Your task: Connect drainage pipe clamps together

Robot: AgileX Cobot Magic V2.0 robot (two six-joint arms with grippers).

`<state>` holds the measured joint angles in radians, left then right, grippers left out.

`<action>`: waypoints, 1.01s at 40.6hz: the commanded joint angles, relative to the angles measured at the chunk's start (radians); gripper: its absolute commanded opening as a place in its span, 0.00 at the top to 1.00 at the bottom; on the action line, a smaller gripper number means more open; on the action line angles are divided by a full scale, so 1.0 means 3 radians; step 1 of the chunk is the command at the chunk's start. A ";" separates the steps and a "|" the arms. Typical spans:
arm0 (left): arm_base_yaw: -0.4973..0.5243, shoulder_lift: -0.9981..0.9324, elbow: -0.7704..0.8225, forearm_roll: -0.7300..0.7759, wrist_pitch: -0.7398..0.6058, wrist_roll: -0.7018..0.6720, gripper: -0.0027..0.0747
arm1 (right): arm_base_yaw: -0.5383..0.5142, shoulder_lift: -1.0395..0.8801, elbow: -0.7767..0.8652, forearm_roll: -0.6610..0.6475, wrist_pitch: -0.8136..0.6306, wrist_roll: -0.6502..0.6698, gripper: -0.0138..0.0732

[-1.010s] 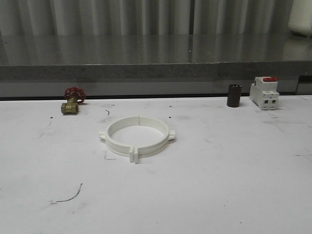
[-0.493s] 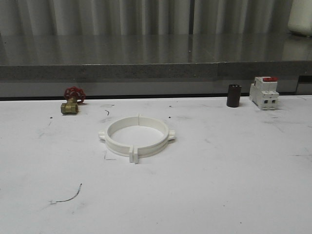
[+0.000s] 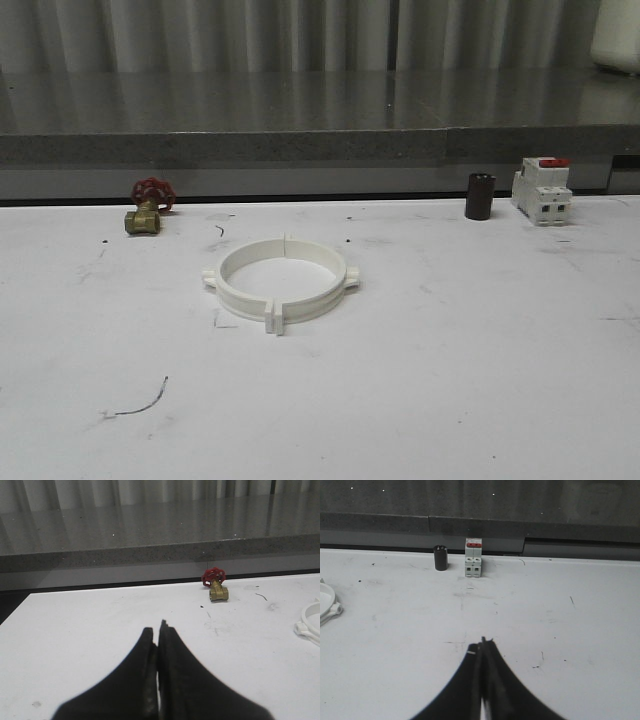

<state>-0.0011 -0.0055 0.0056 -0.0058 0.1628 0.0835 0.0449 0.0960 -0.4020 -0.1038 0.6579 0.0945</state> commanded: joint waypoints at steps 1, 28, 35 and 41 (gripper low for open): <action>-0.0002 -0.0071 0.0009 -0.0030 -0.0308 -0.0014 0.99 | -0.0022 0.0043 -0.0081 -0.0054 -0.0280 -0.0036 0.97; -0.0002 -0.0071 0.0009 -0.0030 -0.0308 -0.0014 0.99 | -0.0022 0.0030 0.0620 0.0247 -0.1520 -0.0070 0.97; -0.0002 -0.0071 0.0009 -0.0030 -0.0308 -0.0014 0.99 | -0.0028 -0.0211 0.1187 0.0412 -0.1852 -0.0094 0.97; -0.0002 -0.0071 0.0009 -0.0030 -0.0308 -0.0014 0.99 | -0.0028 -0.0414 0.1427 0.0521 -0.1808 -0.0294 0.97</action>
<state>-0.0011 -0.0055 0.0056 -0.0058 0.1611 0.0835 0.0449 -0.0017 0.0199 0.0357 0.2074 0.0462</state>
